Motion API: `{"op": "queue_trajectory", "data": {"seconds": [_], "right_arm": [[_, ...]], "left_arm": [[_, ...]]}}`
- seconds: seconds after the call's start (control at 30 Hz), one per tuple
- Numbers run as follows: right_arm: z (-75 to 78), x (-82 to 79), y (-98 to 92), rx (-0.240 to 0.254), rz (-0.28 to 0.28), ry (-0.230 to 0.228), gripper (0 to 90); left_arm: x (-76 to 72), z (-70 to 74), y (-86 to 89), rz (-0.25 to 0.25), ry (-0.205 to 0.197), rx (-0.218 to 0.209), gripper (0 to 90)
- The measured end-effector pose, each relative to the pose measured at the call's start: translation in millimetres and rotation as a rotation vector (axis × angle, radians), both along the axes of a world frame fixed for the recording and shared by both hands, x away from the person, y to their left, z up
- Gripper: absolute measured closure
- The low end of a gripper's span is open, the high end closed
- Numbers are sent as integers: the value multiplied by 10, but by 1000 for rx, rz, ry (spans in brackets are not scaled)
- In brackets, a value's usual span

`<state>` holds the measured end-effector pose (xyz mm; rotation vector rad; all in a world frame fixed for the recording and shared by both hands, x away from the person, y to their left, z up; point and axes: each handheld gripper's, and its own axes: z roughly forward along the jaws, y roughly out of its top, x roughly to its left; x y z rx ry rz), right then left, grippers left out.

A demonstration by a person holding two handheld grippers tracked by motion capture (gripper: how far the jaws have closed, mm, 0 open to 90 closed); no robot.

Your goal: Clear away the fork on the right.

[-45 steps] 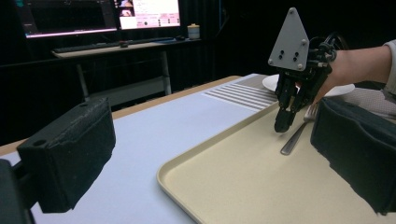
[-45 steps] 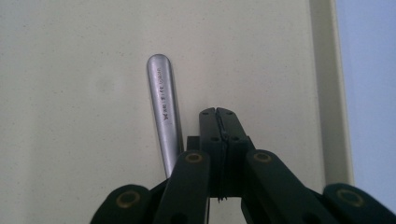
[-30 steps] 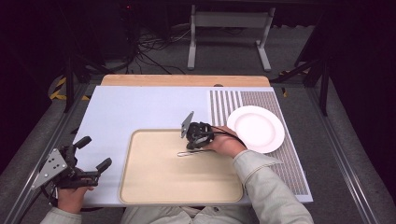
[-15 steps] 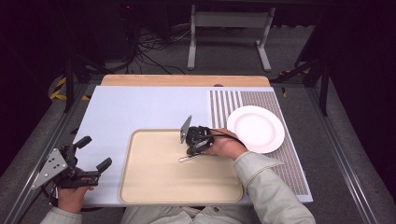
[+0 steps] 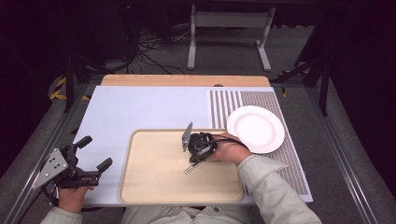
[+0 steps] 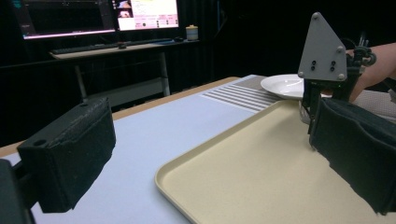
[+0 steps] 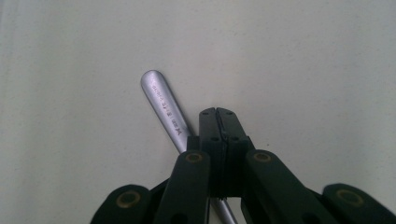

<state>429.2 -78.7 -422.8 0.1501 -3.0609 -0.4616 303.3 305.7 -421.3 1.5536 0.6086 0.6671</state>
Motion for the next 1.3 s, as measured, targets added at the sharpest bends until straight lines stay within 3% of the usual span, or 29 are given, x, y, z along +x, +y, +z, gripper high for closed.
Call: {"op": "queue_trajectory", "data": {"seconds": [0.17, 0.6, 1.3], "right_arm": [[7, -83, -61, -20, 21, 13, 900], [17, -215, -284, -41, 14, 32, 900], [15, -311, -580, -16, -17, 46, 900]], "left_arm": [[2, -1, -2, -1, 1, 0, 7], [3, -5, -12, 0, 5, 1, 7], [3, -7, -13, -1, 7, 5, 7]]}}
